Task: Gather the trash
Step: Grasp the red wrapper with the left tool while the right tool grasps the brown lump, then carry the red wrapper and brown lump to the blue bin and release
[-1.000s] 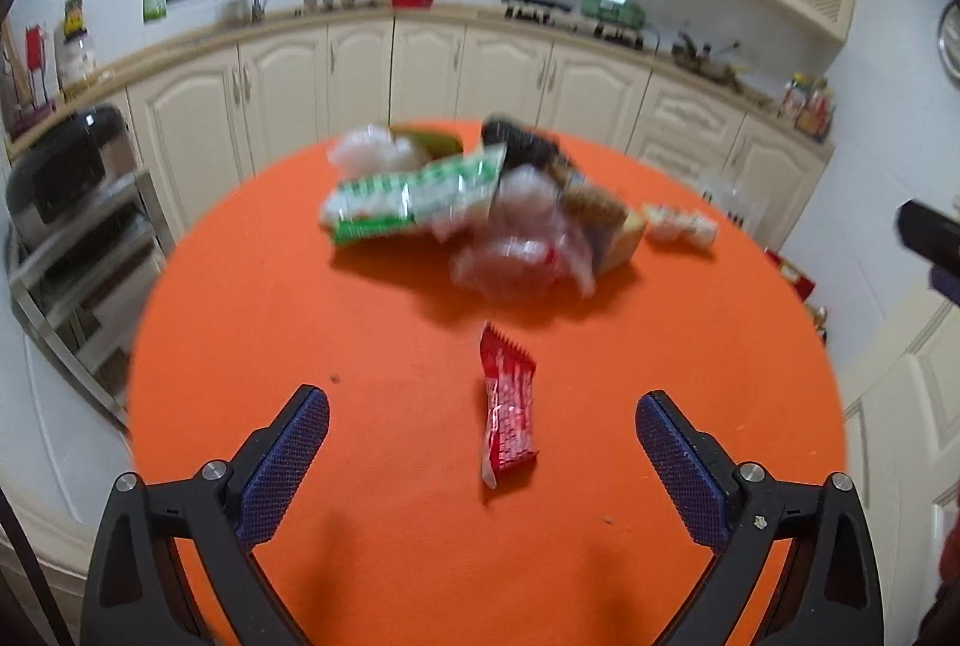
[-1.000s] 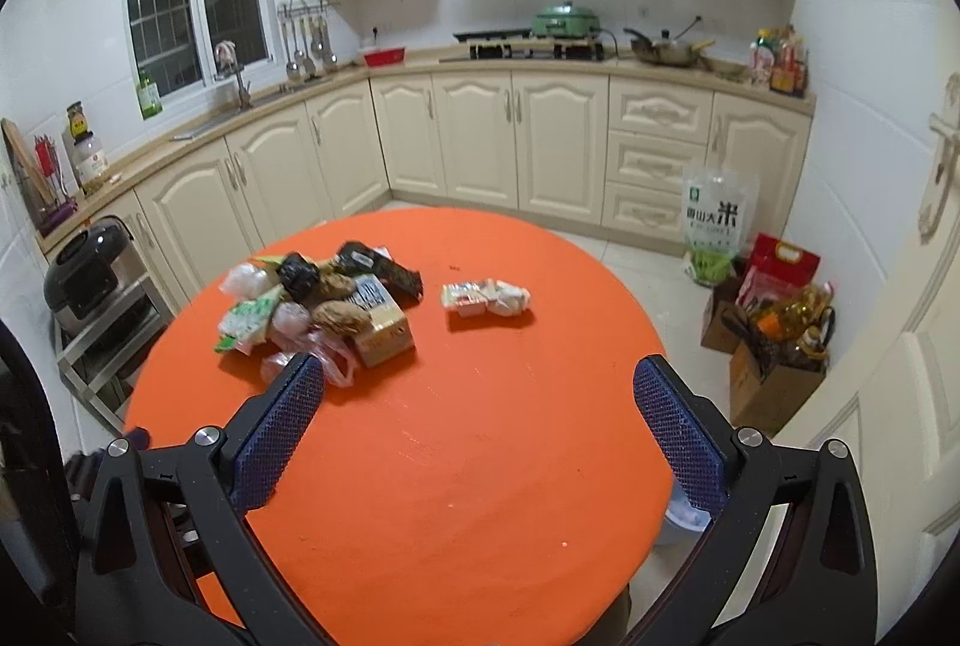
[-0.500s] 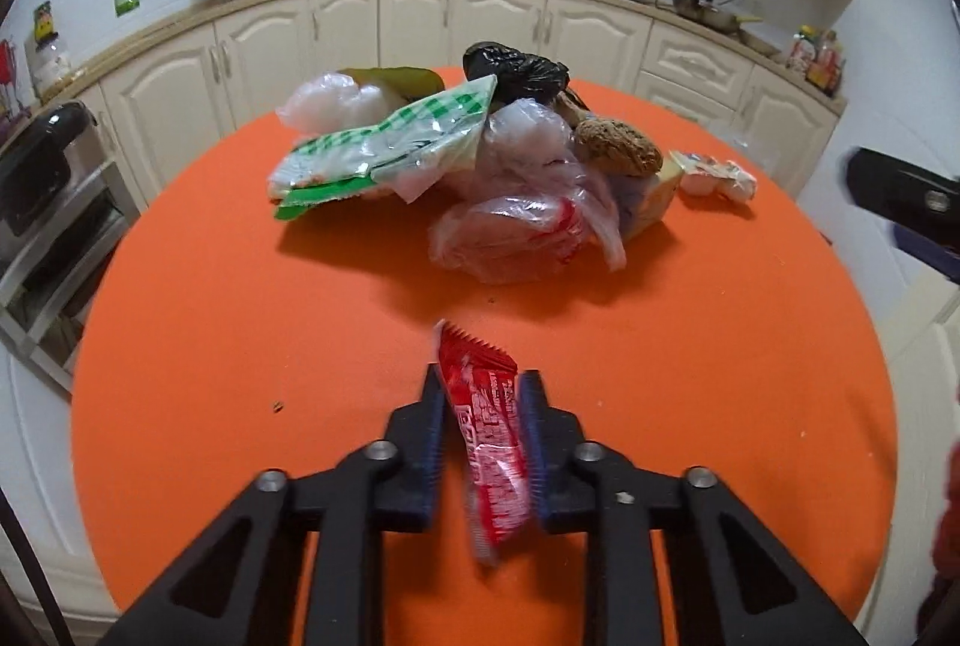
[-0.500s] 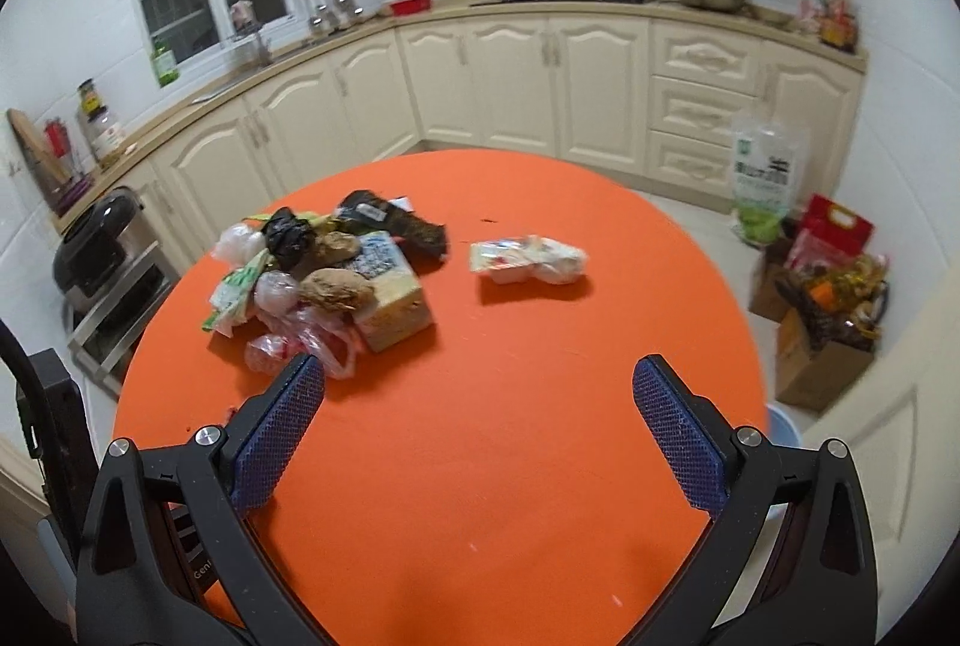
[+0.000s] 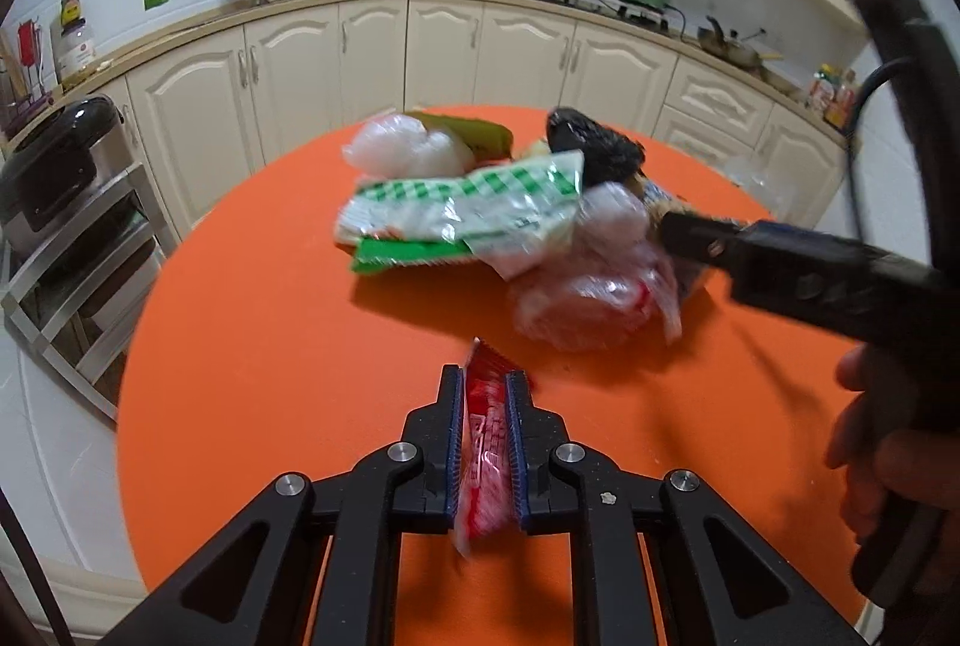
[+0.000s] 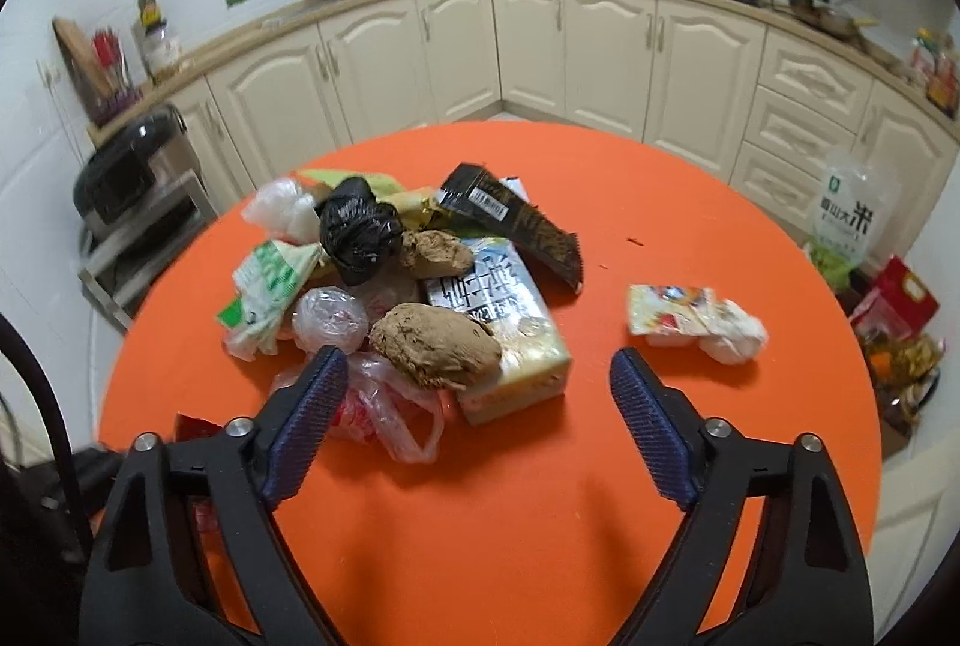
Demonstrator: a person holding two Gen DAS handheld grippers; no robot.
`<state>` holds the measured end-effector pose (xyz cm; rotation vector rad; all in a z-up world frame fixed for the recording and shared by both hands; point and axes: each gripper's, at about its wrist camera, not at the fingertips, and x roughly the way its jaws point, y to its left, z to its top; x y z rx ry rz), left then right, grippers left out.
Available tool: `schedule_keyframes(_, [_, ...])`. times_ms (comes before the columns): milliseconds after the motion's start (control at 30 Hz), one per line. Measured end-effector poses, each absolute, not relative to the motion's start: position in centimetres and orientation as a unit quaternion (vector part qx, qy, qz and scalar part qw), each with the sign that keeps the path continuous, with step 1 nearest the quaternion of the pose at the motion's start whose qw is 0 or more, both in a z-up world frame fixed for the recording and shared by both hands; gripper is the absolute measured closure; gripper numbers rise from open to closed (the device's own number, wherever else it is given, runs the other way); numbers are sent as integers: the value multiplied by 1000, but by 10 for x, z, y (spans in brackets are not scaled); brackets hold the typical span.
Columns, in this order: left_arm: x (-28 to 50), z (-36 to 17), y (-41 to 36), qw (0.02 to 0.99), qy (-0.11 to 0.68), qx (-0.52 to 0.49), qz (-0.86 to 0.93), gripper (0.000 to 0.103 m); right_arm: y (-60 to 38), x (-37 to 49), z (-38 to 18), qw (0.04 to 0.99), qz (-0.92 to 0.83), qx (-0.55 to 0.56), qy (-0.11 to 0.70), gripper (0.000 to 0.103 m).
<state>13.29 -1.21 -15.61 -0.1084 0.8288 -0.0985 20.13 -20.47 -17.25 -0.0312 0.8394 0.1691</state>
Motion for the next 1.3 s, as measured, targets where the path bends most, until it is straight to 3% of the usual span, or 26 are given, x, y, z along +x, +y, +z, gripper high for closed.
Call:
schedule_keyframes(67, [130, -158, -10, 914, 400, -54, -48, 93, -199, 208, -177, 907, 85, -25, 412, 30])
schedule_keyframes(200, [101, -164, 5, 915, 395, -63, -51, 93, -192, 208, -178, 906, 102, -37, 409, 60])
schedule_keyframes(400, [84, -169, 2, 909, 407, -55, -72, 91, -205, 196, -175, 907, 105, -6, 407, 61])
schedule_keyframes(467, [84, -172, -4, 908, 410, -46, -72, 77, -214, 190, -173, 909, 104, 11, 403, 61])
schedule_keyframes(533, [87, -173, -8, 910, 407, -35, -69, 50, -221, 186, -170, 909, 106, 18, 402, 61])
schedule_keyframes(600, [91, -175, -11, 911, 407, -29, -66, 49, -226, 181, -166, 911, 105, 25, 399, 61])
schedule_keyframes(667, [99, -180, -14, 904, 420, -20, -69, 57, -229, 176, -163, 912, 102, 27, 397, 61])
schedule_keyframes(767, [100, -187, -19, 900, 429, -10, -78, 88, -234, 167, -159, 913, 101, 33, 393, 61])
schedule_keyframes(967, [82, -190, -16, 902, 417, -50, -104, 97, -244, 147, -151, 916, 101, 52, 385, 61])
schedule_keyframes(1300, [60, -172, -42, 913, 385, -48, -121, 100, -278, 105, -146, 923, 80, 81, 368, 61])
